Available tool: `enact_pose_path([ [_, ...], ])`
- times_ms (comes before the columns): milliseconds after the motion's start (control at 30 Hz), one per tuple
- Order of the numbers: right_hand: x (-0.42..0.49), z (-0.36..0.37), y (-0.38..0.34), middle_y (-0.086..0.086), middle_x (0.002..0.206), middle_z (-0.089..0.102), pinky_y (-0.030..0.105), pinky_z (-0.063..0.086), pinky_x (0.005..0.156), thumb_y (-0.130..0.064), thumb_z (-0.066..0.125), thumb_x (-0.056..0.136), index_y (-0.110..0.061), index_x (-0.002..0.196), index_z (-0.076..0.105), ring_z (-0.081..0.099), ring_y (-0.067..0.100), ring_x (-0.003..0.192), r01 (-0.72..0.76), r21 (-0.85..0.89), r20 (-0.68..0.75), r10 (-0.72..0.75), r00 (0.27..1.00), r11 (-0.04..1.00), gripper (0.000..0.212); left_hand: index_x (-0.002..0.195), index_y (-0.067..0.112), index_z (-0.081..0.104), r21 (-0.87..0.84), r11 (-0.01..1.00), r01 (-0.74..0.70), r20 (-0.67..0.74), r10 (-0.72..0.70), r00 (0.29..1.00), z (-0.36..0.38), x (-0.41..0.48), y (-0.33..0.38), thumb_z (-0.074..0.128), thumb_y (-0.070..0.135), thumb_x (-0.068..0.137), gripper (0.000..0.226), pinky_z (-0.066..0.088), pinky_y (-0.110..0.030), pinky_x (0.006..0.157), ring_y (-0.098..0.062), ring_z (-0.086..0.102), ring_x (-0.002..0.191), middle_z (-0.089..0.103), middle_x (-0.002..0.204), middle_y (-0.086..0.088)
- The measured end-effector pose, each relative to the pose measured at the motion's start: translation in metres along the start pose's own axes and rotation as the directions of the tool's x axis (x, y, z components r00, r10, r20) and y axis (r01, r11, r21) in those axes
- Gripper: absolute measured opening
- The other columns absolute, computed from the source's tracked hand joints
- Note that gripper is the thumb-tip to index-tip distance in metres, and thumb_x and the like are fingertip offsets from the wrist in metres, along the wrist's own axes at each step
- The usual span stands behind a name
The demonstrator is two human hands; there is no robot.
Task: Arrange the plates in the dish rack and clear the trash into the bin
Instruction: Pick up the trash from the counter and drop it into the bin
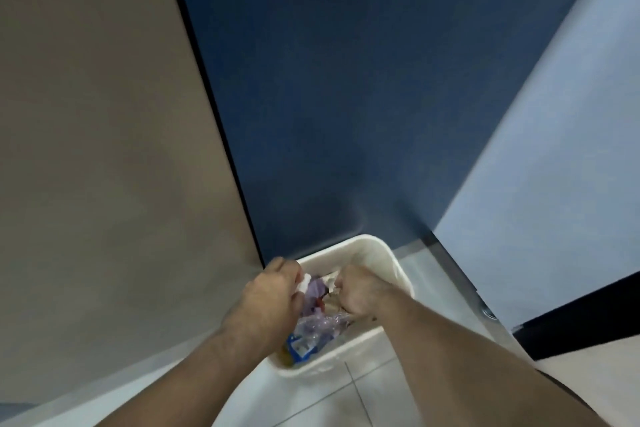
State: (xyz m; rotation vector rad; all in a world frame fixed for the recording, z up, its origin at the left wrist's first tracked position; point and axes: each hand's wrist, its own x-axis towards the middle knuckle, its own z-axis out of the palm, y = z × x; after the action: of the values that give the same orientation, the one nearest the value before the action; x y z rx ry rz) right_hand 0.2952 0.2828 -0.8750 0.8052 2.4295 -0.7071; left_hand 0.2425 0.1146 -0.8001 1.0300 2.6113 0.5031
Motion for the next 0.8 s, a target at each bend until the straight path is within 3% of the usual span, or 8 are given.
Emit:
enact_pose_path([
  [133, -0.016, -0.025, 0.001, 0.004, 0.091, 0.069, 0.028, 0.049, 0.073, -0.006, 0.062, 0.09, -0.006, 0.101, 0.071, 0.059, 0.018, 0.078, 0.033, -0.022, 0.016, -0.033, 0.999, 0.999, 0.015, 0.106, 0.023, 0.053, 0.016, 0.999, -0.049, 0.02, 0.048, 0.999, 0.004, 0.011, 0.014, 0.054, 0.026, 0.093, 0.014, 0.048, -0.027, 0.075, -0.015, 0.056, 0.087, 0.05, 0.108, 0.007],
  [267, -0.039, -0.048, 0.012, -0.007, 0.091, 0.066, 0.021, 0.05, 0.071, -0.001, 0.061, 0.089, -0.025, 0.079, 0.067, 0.06, 0.007, 0.078, 0.036, 0.137, -0.108, -0.021, 0.994, 0.99, 0.026, 0.103, 0.022, 0.058, 0.066, 0.998, -0.005, 0.177, -0.007, 0.984, 0.021, 0.031, 0.026, 0.058, 0.021, 0.088, 0.016, 0.051, -0.033, 0.082, -0.02, 0.059, 0.097, 0.058, 0.109, 0.002],
  [367, -0.056, -0.058, 0.02, -0.002, 0.111, 0.065, 0.018, 0.052, 0.076, -0.003, 0.057, 0.091, -0.023, 0.088, 0.072, 0.064, 0.011, 0.088, 0.049, 0.174, -0.178, -0.017, 0.984, 0.984, 0.025, 0.104, 0.016, 0.065, 0.159, 0.987, 0.006, 0.283, -0.052, 0.958, 0.043, 0.042, 0.03, 0.06, 0.018, 0.086, 0.019, 0.052, -0.031, 0.081, -0.022, 0.062, 0.098, 0.064, 0.107, -0.004],
  [433, -0.063, -0.058, 0.024, -0.002, 0.113, 0.065, 0.02, 0.055, 0.075, -0.003, 0.053, 0.092, -0.018, 0.09, 0.073, 0.067, 0.013, 0.089, 0.057, 0.17, -0.196, -0.023, 0.98, 0.984, 0.025, 0.103, 0.009, 0.067, 0.193, 0.981, 0.028, 0.323, -0.091, 0.942, 0.059, 0.044, 0.027, 0.06, 0.018, 0.085, 0.021, 0.052, -0.03, 0.077, -0.023, 0.065, 0.094, 0.069, 0.105, -0.006],
  [633, -0.07, -0.051, 0.023, -0.003, 0.11, 0.066, 0.028, 0.058, 0.08, -0.019, 0.056, 0.096, -0.021, 0.103, 0.07, 0.067, 0.011, 0.088, 0.059, 0.189, -0.205, -0.019, 0.979, 0.98, 0.016, 0.096, 0.014, 0.065, 0.122, 0.993, 0.005, 0.253, -0.036, 0.967, 0.057, 0.039, 0.02, 0.045, 0.026, 0.093, 0.023, 0.049, -0.03, 0.071, -0.02, 0.061, 0.081, 0.067, 0.094, -0.003],
  [800, -0.106, -0.078, -0.004, -0.001, 0.131, 0.06, 0.028, 0.052, 0.088, -0.028, 0.051, 0.099, -0.029, 0.134, 0.055, 0.062, 0.018, 0.104, 0.042, 0.134, -0.22, -0.012, 0.975, 0.99, 0.035, 0.092, 0.023, 0.066, 0.017, 0.997, -0.072, 0.181, 0.068, 0.981, -0.016, 0.026, 0.025, 0.041, 0.038, 0.095, 0.029, 0.053, -0.032, 0.074, -0.014, 0.06, 0.08, 0.064, 0.091, 0.003],
])
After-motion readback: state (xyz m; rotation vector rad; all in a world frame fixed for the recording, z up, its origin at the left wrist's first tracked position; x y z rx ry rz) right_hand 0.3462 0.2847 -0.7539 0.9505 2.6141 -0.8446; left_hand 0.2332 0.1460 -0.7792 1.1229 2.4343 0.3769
